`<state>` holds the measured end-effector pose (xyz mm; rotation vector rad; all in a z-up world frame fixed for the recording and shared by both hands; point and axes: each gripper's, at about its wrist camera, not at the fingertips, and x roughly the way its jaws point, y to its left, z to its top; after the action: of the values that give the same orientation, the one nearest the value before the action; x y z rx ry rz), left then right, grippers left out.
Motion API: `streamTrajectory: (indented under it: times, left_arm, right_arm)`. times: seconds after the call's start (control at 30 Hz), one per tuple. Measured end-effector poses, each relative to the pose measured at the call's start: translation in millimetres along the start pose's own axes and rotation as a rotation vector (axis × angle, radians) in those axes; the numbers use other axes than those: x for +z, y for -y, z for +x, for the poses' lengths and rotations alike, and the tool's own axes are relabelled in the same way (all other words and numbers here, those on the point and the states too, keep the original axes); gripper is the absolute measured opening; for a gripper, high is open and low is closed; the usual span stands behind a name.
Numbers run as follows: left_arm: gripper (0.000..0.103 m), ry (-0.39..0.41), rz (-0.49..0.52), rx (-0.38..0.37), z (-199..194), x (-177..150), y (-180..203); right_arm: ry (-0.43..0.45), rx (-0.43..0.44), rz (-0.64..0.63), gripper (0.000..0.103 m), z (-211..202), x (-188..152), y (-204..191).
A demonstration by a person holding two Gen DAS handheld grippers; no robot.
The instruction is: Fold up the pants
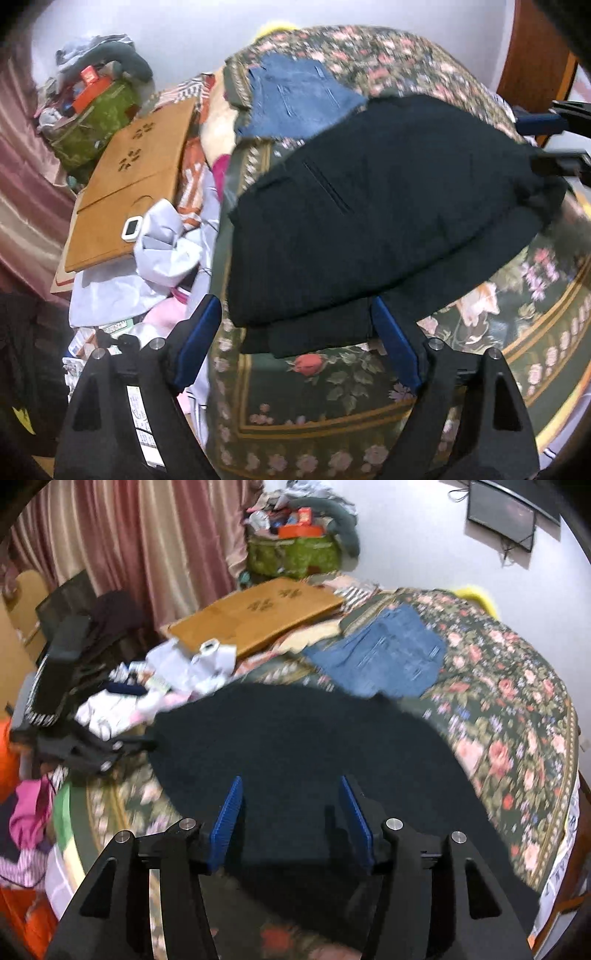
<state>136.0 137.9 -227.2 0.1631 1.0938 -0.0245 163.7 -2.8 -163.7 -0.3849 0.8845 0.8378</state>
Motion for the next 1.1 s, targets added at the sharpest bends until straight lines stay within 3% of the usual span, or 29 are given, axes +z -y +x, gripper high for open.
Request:
streamTrajectory:
  times: [0.1, 0.2, 0.27, 0.33, 0.37, 0.4, 0.53, 0.67, 0.77, 0.9, 0.97, 1.03, 1.1]
  left_arm:
    - [0.084, 0.0, 0.02, 0.022, 7.5, 7.3, 10.1]
    - [0.083, -0.005, 0.025, -0.008, 12.6, 14.9, 16.9]
    - [0.076, -0.012, 0.02, -0.033, 15.6, 19.8, 21.2]
    - [0.057, -0.017, 0.027, -0.064, 17.1, 24.6, 26.3]
    - [0.048, -0.006, 0.031, -0.07, 15.7, 26.4, 28.5]
    - [0.026, 0.015, 0.04, -0.073, 12.9, 26.7, 31.1]
    - [0.012, 0.068, 0.039, -0.053, 0.6, 29.7, 35.5]
    - [0.012, 0.114, 0.029, -0.065, -19.0, 29.1, 32.4]
    - [0.012, 0.116, 0.042, -0.064, -22.0, 20.1, 34.2]
    - [0.012, 0.043, 0.03, -0.081, -4.4, 2.8, 38.3]
    - [0.012, 0.047, 0.026, -0.069, -5.3, -3.1, 39.7]
    - [0.012, 0.057, 0.014, -0.072, -10.6, -5.2, 38.3]
    - [0.012, 0.055, -0.003, -0.088, -15.5, -7.3, 34.7]
  right_arm:
    - [-0.054, -0.003, -0.016, 0.051, 14.8, -13.4, -7.1]
    - [-0.066, -0.012, -0.02, 0.051, 23.4, -16.2, -8.8]
    - [-0.07, -0.018, -0.034, 0.051, 28.5, -13.3, -9.8]
    - [-0.076, -0.022, -0.059, 0.05, 33.1, -9.7, -13.0]
    - [-0.073, -0.017, -0.07, 0.043, 35.2, -8.1, -14.6]
    - [-0.069, -0.011, -0.078, 0.035, 35.2, -8.1, -18.3]
    - [-0.036, 0.004, -0.074, 0.011, 28.6, -7.1, -27.8]
    - [0.002, 0.037, -0.004, 0.008, 15.6, -9.5, -23.8]
    - [-0.006, 0.069, 0.035, 0.008, 13.4, -16.3, -27.2]
    - [-0.036, 0.094, 0.059, 0.017, 15.4, -17.5, -28.0]
    - [-0.028, 0.131, 0.094, 0.021, 8.3, -11.7, -22.1]
    - [0.018, 0.139, 0.128, 0.028, -1.0, -4.2, -13.8]
    - [0.061, 0.086, 0.153, 0.048, -5.7, 2.9, -3.1]
